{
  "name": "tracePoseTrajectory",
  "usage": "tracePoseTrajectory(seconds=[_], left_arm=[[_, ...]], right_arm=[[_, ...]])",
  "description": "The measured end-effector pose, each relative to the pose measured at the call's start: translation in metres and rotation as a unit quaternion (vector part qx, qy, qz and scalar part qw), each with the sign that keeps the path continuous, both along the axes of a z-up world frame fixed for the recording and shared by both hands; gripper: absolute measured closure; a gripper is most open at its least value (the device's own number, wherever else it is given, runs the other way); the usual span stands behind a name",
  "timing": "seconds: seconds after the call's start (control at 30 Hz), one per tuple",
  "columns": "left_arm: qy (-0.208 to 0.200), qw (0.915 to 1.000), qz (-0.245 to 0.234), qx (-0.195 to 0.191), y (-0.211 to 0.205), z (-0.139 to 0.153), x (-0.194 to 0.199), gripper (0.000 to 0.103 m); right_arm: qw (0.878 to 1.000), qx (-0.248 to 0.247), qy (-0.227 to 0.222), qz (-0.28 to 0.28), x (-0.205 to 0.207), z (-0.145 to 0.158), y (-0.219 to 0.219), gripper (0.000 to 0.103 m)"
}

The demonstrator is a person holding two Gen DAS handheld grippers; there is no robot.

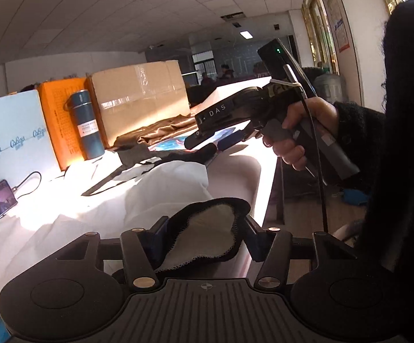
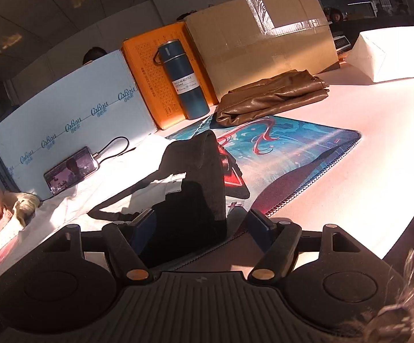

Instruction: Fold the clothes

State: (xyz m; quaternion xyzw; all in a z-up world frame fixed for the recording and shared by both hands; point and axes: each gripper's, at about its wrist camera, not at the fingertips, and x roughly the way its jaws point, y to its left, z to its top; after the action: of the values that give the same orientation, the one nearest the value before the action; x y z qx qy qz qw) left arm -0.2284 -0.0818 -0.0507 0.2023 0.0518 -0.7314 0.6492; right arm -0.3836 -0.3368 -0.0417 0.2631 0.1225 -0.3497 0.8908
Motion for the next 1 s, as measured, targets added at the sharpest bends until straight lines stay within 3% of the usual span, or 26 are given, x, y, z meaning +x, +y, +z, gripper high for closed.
tracePoseTrajectory(seconds=[0.07,0.13,0.17,0.27,0.5,0.67,0.7,0.73,0.77,0.8,0.83,0.87,0.93,1.0], left_arm=[[0.016,0.9998,-0.002,-0.006,0.003,0.002,0.003,0.07],[0.024,0.9996,0.003,-0.014,0.004,0.003,0.004,0.096],[0.027,0.9995,0.007,-0.017,0.005,0.004,0.004,0.096],[0.058,0.998,0.001,-0.026,0.003,0.01,0.006,0.098],[0.156,0.9867,-0.043,-0.016,-0.02,0.018,0.005,0.098],[0.167,0.9845,-0.049,0.017,-0.038,0.006,-0.001,0.097],[0.169,0.984,-0.053,0.022,-0.038,0.006,-0.001,0.09],[0.17,0.9834,-0.057,0.026,-0.038,0.005,0.0,0.069],[0.174,0.9822,-0.065,0.028,-0.036,0.007,0.002,0.055],[0.176,0.9818,-0.067,0.022,-0.033,0.01,0.005,0.031],[0.178,0.9819,-0.065,0.009,-0.028,0.014,0.008,0.027],[0.185,0.9806,-0.065,-0.004,-0.024,0.021,0.015,0.027],[0.199,0.9778,-0.057,-0.029,-0.018,0.036,0.03,0.023],[0.2,0.9785,-0.005,-0.052,-0.013,0.048,0.047,0.02]], right_arm=[[1.0,-0.012,0.011,-0.001,0.004,0.001,0.004,0.035],[0.999,-0.025,0.027,0.001,0.01,0.0,0.008,0.04],[0.999,-0.032,0.037,0.004,0.013,-0.001,0.01,0.06],[0.997,-0.053,0.05,0.018,0.016,-0.003,0.012,0.089],[0.993,-0.101,0.059,-0.013,0.001,0.009,0.002,0.09],[0.99,-0.106,0.094,-0.005,0.004,0.002,-0.008,0.09],[0.989,-0.104,0.102,0.001,0.006,0.001,-0.01,0.09],[0.989,-0.103,0.11,0.007,0.007,0.0,-0.012,0.088],[0.988,-0.106,0.109,0.004,0.006,0.003,-0.014,0.078],[0.988,-0.109,0.108,0.001,0.005,0.006,-0.015,0.07],[0.988,-0.112,0.105,-0.005,0.004,0.01,-0.018,0.054],[0.989,-0.116,0.096,-0.01,0.003,0.016,-0.022,0.048],[0.99,-0.117,0.082,-0.013,0.005,0.029,-0.033,0.045],[0.991,-0.113,0.076,-0.006,0.015,0.039,-0.046,0.042]])
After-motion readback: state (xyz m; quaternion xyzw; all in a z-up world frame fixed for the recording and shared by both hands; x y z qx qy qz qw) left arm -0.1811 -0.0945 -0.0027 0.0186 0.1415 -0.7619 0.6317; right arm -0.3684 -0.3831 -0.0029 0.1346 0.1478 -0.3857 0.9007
